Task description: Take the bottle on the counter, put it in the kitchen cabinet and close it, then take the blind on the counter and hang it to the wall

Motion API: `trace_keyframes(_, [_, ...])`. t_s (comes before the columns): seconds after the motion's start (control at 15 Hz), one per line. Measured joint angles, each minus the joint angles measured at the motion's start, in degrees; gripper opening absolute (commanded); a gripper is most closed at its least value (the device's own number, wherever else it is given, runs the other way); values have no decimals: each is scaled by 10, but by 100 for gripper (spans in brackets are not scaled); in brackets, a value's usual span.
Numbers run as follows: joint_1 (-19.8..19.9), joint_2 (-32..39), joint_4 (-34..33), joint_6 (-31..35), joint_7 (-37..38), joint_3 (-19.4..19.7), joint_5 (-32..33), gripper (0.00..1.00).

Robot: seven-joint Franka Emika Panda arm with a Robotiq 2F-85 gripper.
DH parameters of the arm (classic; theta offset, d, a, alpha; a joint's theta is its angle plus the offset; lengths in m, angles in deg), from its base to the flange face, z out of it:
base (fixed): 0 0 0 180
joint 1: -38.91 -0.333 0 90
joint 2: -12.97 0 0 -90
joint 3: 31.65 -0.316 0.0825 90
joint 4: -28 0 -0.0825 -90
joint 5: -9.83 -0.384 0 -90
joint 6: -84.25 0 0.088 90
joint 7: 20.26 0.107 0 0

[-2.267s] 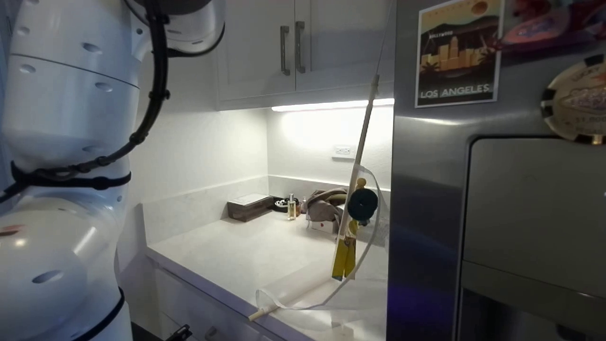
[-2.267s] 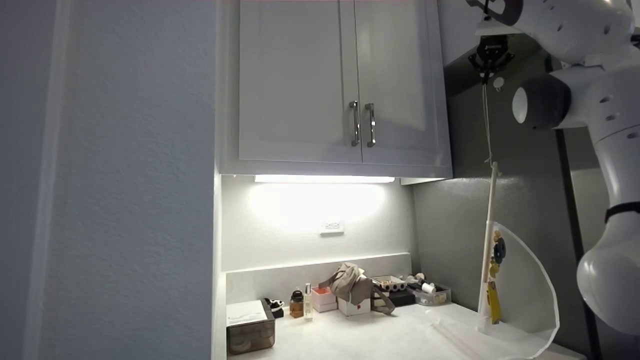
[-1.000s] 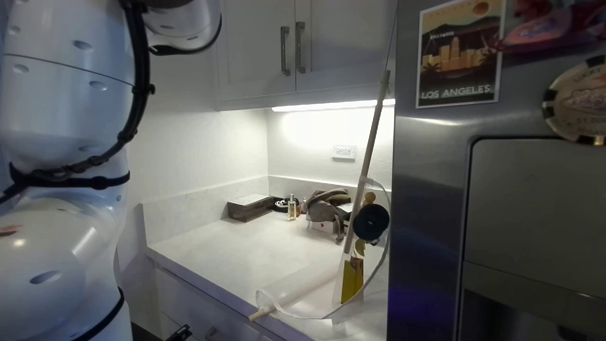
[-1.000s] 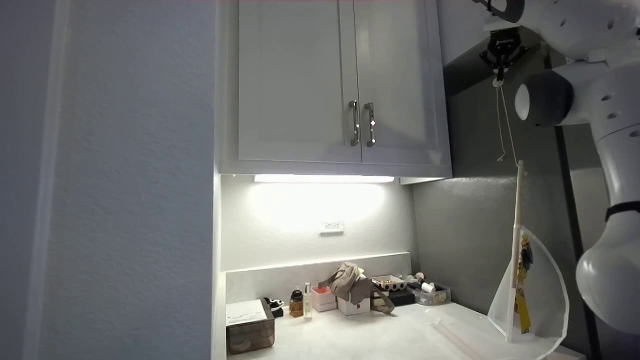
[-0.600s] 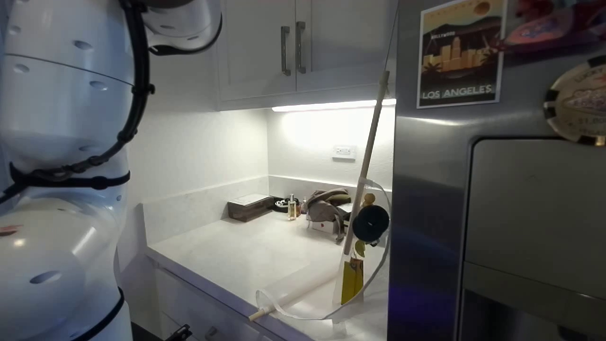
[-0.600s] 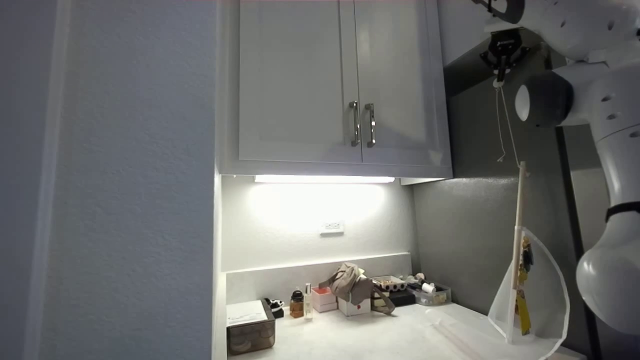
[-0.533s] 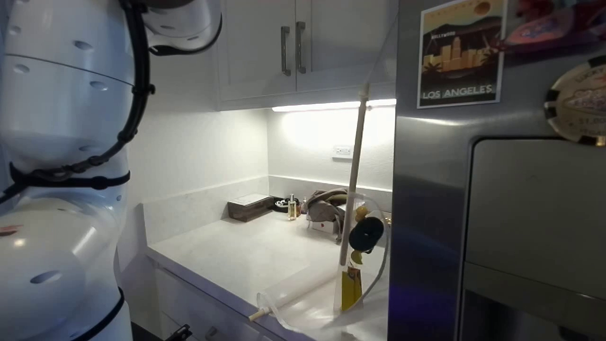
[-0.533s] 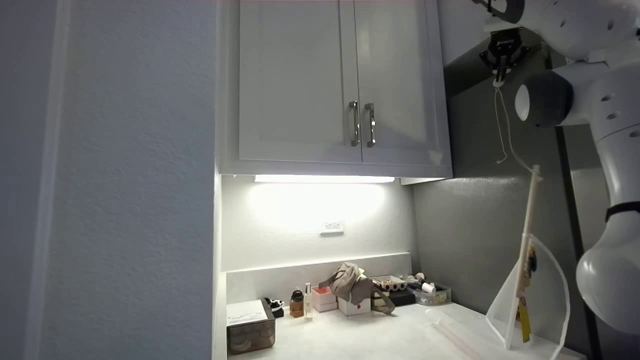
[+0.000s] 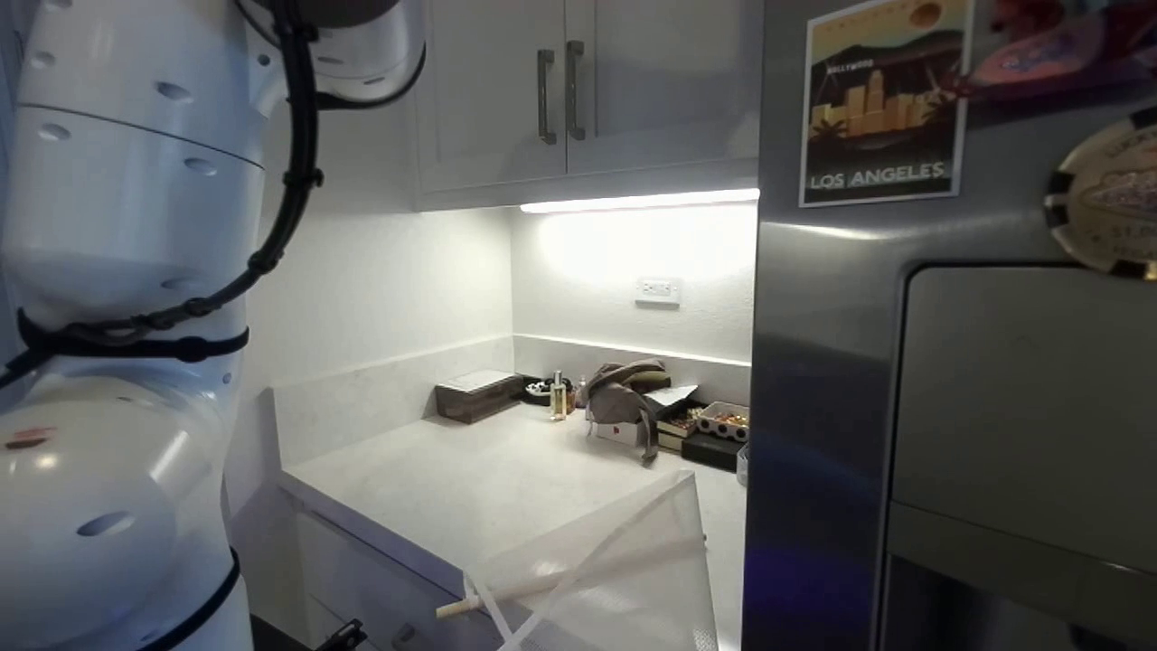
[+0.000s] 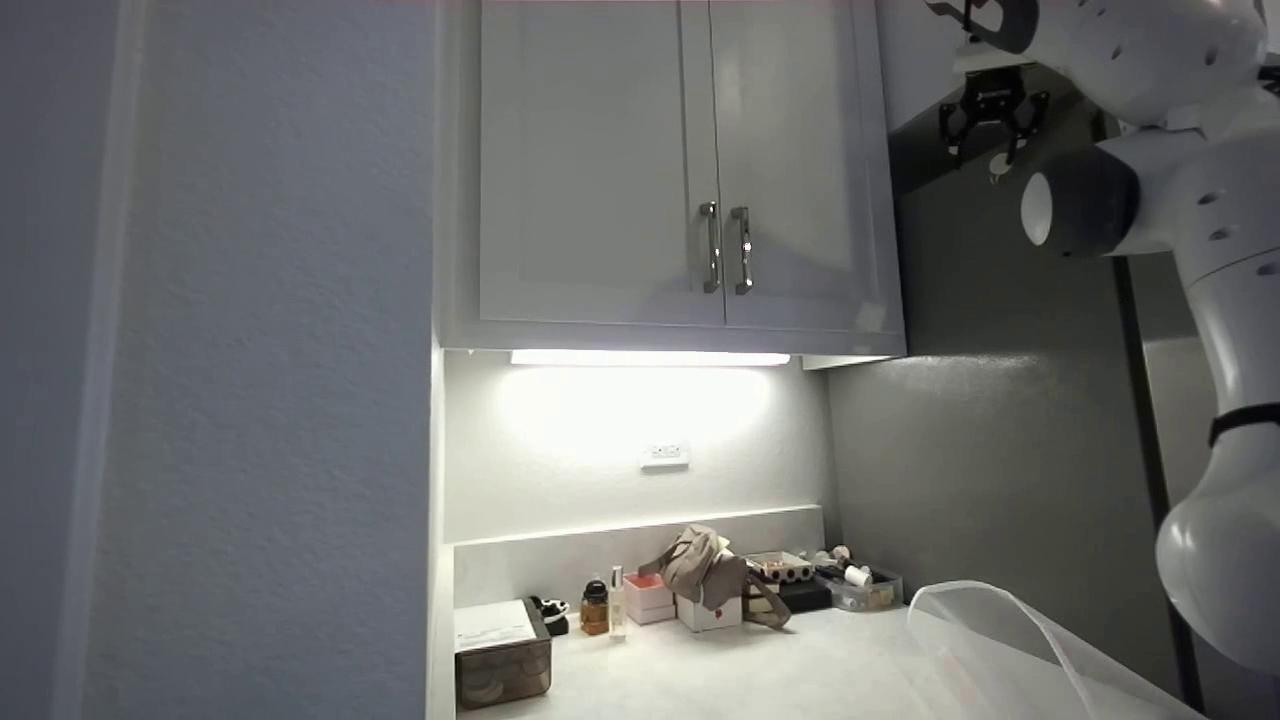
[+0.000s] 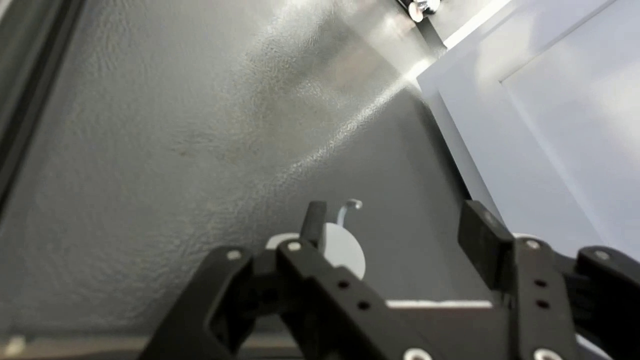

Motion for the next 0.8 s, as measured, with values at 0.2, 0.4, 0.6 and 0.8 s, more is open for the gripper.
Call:
trace_keyframes(0.2, [-9, 5, 0, 0, 5, 0, 0, 100])
trace_keyframes(0.4, [-12, 8, 0, 0, 13, 0, 1, 100])
trace_keyframes(0.6, [-12, 9, 1, 0, 34, 0, -1, 100])
trace_keyframes(0.8, [-15, 16, 3, 0, 68, -2, -3, 100])
